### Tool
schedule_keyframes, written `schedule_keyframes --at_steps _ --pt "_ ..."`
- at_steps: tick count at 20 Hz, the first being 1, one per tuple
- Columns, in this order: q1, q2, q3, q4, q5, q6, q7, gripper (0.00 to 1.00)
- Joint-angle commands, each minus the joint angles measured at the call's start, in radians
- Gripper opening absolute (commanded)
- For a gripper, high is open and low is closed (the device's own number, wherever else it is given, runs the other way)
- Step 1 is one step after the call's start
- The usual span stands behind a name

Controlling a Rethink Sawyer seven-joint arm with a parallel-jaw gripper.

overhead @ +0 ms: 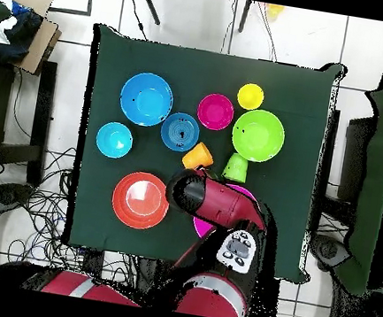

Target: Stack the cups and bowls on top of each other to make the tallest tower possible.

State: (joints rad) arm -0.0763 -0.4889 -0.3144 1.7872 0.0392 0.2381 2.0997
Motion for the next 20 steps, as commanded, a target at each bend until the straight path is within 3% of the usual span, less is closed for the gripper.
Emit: schedule_keyframes --at_steps 1,20 --pt "0.006 0.114 0.121 -0.082 -0.041 -0.114 0.073 1.00" --pt "0.014 0.097 0.103 -0.075 -0.037 -0.083 0.055 1.00"
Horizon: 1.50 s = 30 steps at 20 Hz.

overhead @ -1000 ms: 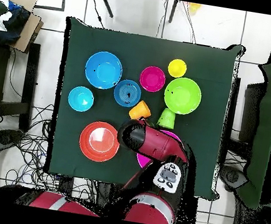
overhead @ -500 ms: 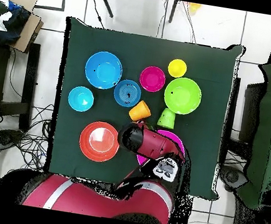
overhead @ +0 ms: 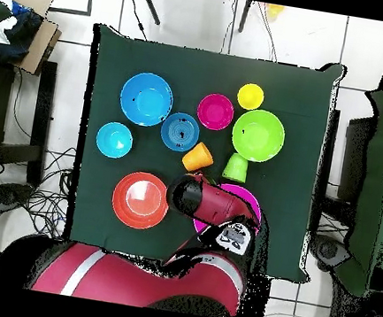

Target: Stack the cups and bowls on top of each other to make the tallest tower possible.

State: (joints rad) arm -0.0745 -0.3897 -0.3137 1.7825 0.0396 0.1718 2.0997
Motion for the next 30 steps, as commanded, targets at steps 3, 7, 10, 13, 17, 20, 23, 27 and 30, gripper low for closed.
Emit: schedule_keyframes --at_steps 3,7,10,13,17,20,23,27,30 --pt "0.017 -0.017 0.092 -0.066 -0.041 -0.001 0.050 1.00" --pt "0.019 -0.021 0.079 -0.062 -0.054 -0.015 0.044 1.00" --pt "0.007 -0.041 0.079 -0.049 -0.069 -0.006 0.031 1.00" --pt "-0.014 -0.064 0.088 -0.042 -0.086 0.017 0.010 1.00" --pt "-0.067 -0.120 0.109 0.054 -0.151 -0.034 -0.002 1.00" --pt "-0.088 -0.134 0.115 0.061 -0.178 -0.031 -0.002 1.00" --pt "-0.094 -0.146 0.117 0.063 -0.194 -0.017 0.005 1.00" --pt "-0.090 -0.145 0.119 0.051 -0.203 -0.002 0.017 1.00" --pt "-0.092 -0.154 0.121 0.059 -0.213 0.003 0.021 1.00"
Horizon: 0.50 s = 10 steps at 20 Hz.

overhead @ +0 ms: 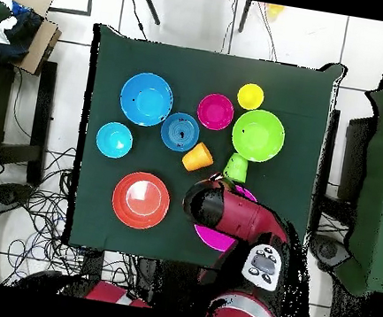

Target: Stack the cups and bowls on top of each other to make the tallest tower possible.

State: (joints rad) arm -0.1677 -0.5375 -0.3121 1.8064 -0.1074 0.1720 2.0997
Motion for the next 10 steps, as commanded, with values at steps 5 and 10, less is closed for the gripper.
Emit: schedule_keyframes --at_steps 5,10 --pt "-0.015 -0.030 0.131 0.046 -0.078 0.017 0.012 1.00" --pt "-0.019 -0.052 0.144 0.027 -0.073 0.061 -0.002 1.00"
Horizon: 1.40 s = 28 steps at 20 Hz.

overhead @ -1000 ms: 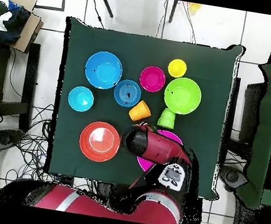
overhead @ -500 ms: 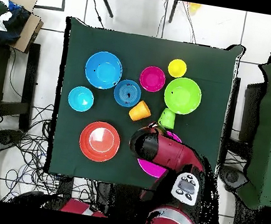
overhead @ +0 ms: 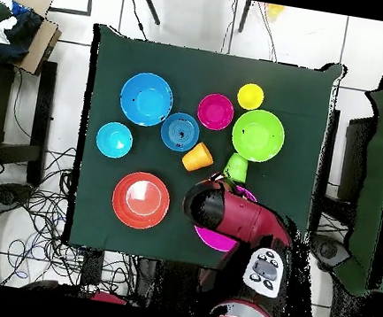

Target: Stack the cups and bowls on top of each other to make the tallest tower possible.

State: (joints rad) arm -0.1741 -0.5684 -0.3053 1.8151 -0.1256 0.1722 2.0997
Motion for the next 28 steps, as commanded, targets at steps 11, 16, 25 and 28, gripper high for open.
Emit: schedule_keyframes --at_steps 11,16,25,28 --pt "-0.015 -0.012 0.138 0.015 -0.058 0.057 0.002 1.00" --pt "-0.020 -0.011 0.140 0.015 -0.061 0.058 -0.001 1.00" --pt "-0.025 -0.012 0.144 0.016 -0.057 0.077 -0.005 1.00" --pt "-0.029 -0.013 0.148 0.016 -0.057 0.080 -0.008 1.00"
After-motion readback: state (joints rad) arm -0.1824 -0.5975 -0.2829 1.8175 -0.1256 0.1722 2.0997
